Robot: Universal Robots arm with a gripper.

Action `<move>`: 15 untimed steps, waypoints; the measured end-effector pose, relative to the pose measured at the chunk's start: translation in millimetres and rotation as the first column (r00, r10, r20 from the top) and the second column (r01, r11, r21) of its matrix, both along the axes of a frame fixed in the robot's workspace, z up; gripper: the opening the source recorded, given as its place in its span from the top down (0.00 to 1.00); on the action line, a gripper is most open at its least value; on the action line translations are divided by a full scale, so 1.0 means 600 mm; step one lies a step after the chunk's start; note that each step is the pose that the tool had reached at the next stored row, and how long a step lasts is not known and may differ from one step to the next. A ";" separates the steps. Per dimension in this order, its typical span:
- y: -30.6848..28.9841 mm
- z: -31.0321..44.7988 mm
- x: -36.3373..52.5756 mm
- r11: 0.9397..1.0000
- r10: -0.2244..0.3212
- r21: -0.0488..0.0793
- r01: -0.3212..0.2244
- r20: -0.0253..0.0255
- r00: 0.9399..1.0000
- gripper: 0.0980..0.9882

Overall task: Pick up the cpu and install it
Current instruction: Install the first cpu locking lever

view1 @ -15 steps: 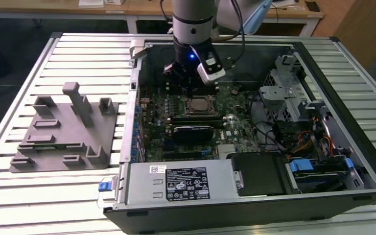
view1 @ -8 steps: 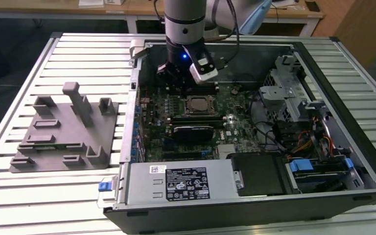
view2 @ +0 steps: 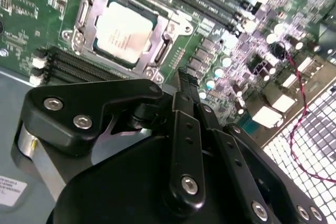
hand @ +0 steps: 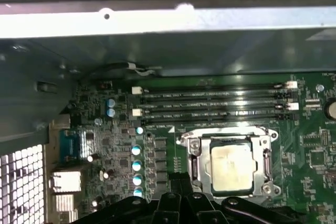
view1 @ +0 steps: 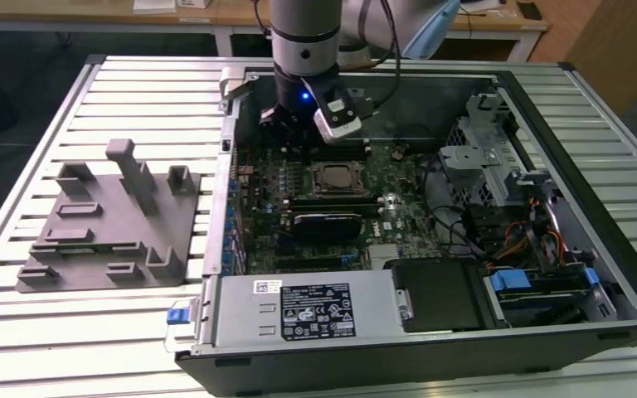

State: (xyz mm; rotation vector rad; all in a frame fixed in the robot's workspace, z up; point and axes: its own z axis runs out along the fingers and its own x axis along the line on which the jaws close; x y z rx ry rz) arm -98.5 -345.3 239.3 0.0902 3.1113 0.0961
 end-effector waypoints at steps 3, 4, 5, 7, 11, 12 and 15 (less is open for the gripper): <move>-0.0009 0.000 -0.005 1.000 0.000 0.027 0.000 0.000 1.000 0.99; -0.0012 0.000 -0.006 0.999 0.000 0.037 0.000 0.000 1.000 0.99; -0.0016 0.000 -0.008 0.999 0.000 0.046 0.000 0.000 1.000 0.99; -0.0022 0.000 -0.012 0.998 0.000 0.067 0.000 0.000 1.000 0.99; -0.0036 0.000 -0.019 0.994 0.000 0.113 0.000 0.000 1.000 0.99; -0.0038 0.000 -0.020 0.992 0.000 0.125 0.000 0.000 1.000 0.99; -0.0043 0.000 -0.022 0.988 0.000 0.155 0.000 0.000 1.000 0.99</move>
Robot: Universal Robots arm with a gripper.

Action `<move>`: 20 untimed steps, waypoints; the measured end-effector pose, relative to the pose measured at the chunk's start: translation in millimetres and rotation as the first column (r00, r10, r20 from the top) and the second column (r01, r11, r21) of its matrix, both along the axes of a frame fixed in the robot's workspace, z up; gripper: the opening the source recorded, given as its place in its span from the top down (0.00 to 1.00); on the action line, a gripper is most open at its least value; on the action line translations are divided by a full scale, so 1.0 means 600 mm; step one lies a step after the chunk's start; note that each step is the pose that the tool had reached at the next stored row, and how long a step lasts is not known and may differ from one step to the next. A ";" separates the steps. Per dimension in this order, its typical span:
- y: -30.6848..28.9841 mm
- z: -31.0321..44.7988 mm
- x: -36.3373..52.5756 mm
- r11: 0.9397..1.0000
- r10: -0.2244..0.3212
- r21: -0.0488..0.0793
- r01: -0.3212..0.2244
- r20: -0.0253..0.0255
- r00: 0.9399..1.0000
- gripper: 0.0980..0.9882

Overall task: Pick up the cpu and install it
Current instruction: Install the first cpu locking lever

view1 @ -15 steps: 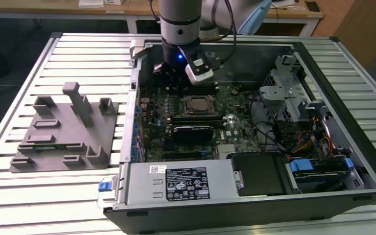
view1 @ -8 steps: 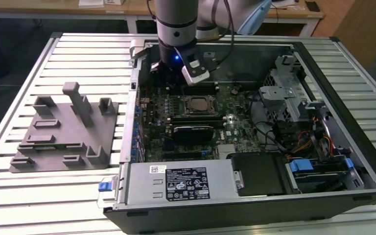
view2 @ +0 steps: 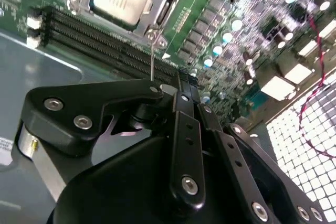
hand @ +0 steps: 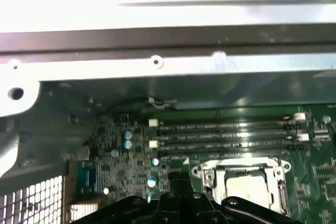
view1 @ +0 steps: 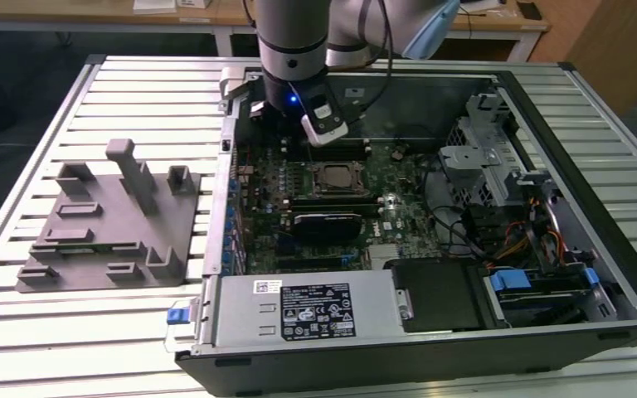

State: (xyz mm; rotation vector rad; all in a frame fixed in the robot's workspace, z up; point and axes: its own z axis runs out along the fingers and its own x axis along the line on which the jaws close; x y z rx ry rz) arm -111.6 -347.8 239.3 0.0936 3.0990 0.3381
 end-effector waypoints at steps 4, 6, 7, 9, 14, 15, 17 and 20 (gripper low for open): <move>0.0000 0.001 0.000 1.000 0.000 0.015 0.000 0.000 1.000 0.99; 0.0000 0.003 0.000 1.000 0.000 0.023 0.000 0.000 1.000 0.99; 0.0000 0.004 0.000 1.000 0.000 0.026 0.000 0.000 1.000 0.99; 0.0000 0.007 0.000 1.000 0.001 0.031 -0.001 0.000 1.000 0.99; 0.0000 0.014 0.000 0.999 0.001 0.044 -0.001 0.000 1.000 0.99; 0.0000 0.014 0.000 0.999 0.001 0.051 -0.001 0.000 1.000 0.99; 0.0000 0.015 0.000 0.998 0.001 0.068 -0.001 0.000 1.000 0.99; 0.0001 0.015 0.000 0.997 0.001 0.077 -0.001 0.000 1.000 0.99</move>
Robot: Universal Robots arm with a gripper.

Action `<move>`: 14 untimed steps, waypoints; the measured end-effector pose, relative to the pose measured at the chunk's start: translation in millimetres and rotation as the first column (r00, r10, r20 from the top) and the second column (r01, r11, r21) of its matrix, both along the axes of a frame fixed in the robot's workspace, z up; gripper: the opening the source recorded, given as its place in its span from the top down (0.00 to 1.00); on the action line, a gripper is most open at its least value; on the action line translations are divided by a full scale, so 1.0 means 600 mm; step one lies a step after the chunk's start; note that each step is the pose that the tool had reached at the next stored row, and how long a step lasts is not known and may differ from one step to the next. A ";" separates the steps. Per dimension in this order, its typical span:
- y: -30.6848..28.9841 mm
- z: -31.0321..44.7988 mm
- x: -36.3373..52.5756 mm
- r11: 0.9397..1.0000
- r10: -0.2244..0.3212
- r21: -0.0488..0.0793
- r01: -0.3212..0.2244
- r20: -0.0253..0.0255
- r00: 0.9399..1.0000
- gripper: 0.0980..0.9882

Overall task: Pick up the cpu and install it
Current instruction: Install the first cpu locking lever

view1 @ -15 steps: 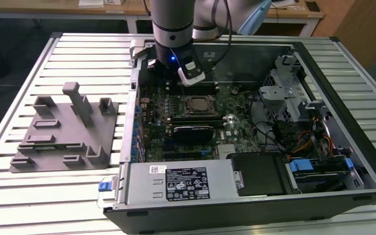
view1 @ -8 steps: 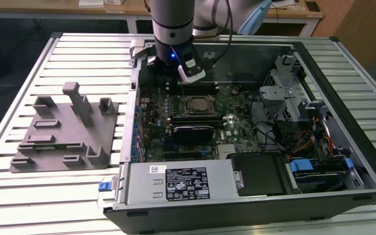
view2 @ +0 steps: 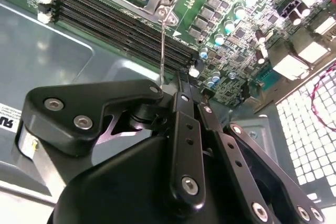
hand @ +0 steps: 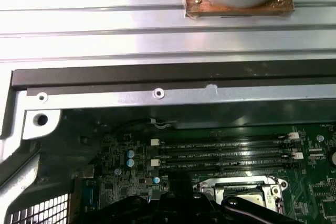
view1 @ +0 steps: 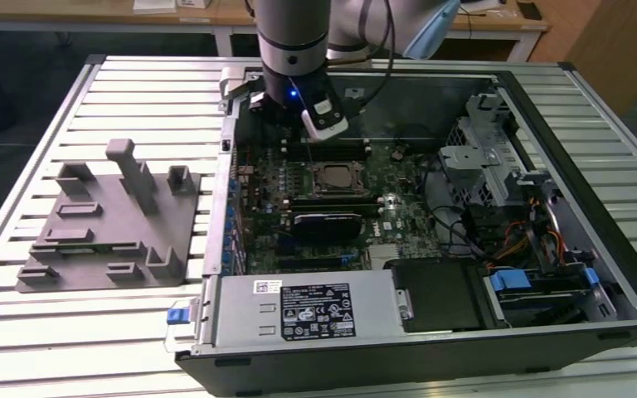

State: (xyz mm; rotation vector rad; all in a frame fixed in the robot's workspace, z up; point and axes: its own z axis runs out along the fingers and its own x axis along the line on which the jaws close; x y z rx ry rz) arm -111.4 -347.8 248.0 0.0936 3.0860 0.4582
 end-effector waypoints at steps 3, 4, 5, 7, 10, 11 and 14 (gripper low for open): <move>-0.0001 0.000 0.005 1.000 0.000 0.000 0.000 0.000 1.000 0.99; 0.0000 0.000 0.008 1.000 0.000 0.000 0.000 0.000 1.000 0.99; -0.0001 0.000 0.012 1.000 0.000 -0.001 0.000 0.000 1.000 0.99; -0.0001 0.000 0.021 1.000 0.000 -0.002 0.000 0.000 1.000 0.99; -0.0001 0.000 0.038 1.000 0.000 -0.004 0.000 -0.001 1.000 0.99; -0.0001 0.000 0.044 1.000 0.000 -0.005 0.000 -0.001 1.000 0.99; -0.0001 0.000 0.062 1.000 0.000 -0.007 0.000 -0.001 1.000 0.99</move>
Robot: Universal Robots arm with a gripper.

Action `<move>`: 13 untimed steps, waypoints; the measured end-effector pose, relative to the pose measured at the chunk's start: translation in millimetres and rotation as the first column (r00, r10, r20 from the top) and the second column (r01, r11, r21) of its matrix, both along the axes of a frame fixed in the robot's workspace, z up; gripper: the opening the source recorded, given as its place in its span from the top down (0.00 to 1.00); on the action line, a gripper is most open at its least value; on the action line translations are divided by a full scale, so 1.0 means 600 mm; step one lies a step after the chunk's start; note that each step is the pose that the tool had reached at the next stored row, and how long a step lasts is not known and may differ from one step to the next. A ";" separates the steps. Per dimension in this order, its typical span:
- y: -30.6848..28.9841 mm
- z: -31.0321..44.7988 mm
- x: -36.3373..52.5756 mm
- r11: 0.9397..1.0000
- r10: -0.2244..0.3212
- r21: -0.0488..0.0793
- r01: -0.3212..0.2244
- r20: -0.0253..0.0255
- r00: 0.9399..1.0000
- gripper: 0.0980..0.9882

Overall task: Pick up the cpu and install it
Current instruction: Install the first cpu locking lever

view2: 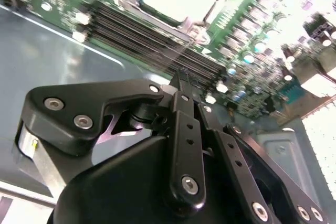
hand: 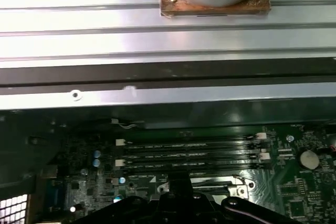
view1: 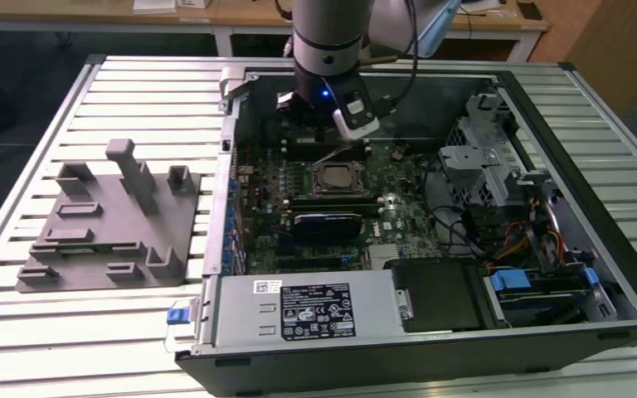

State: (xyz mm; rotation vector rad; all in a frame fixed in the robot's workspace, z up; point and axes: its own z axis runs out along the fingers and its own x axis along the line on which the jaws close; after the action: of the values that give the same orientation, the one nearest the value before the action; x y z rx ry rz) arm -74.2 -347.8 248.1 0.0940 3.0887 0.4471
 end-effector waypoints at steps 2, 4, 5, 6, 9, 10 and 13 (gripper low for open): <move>0.0000 0.000 0.010 1.000 0.000 -0.002 0.000 0.000 1.000 0.99; 0.0000 0.000 0.013 1.000 0.000 -0.002 0.000 0.000 1.000 0.99; 0.0000 0.000 0.013 1.000 0.000 -0.002 0.000 0.000 1.000 0.99; 0.0000 0.000 0.014 1.000 0.000 -0.003 0.000 0.000 1.000 0.99; 0.0001 0.000 0.014 1.000 -0.001 -0.003 0.001 0.000 1.000 0.99; 0.0001 -0.001 0.014 1.000 -0.003 -0.006 0.003 0.000 1.000 0.99; 0.0001 -0.003 0.014 1.000 -0.021 -0.013 0.022 0.015 1.000 0.99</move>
State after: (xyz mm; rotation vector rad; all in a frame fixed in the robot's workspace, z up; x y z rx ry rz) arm -66.0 -347.8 246.2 0.1231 3.0728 0.4246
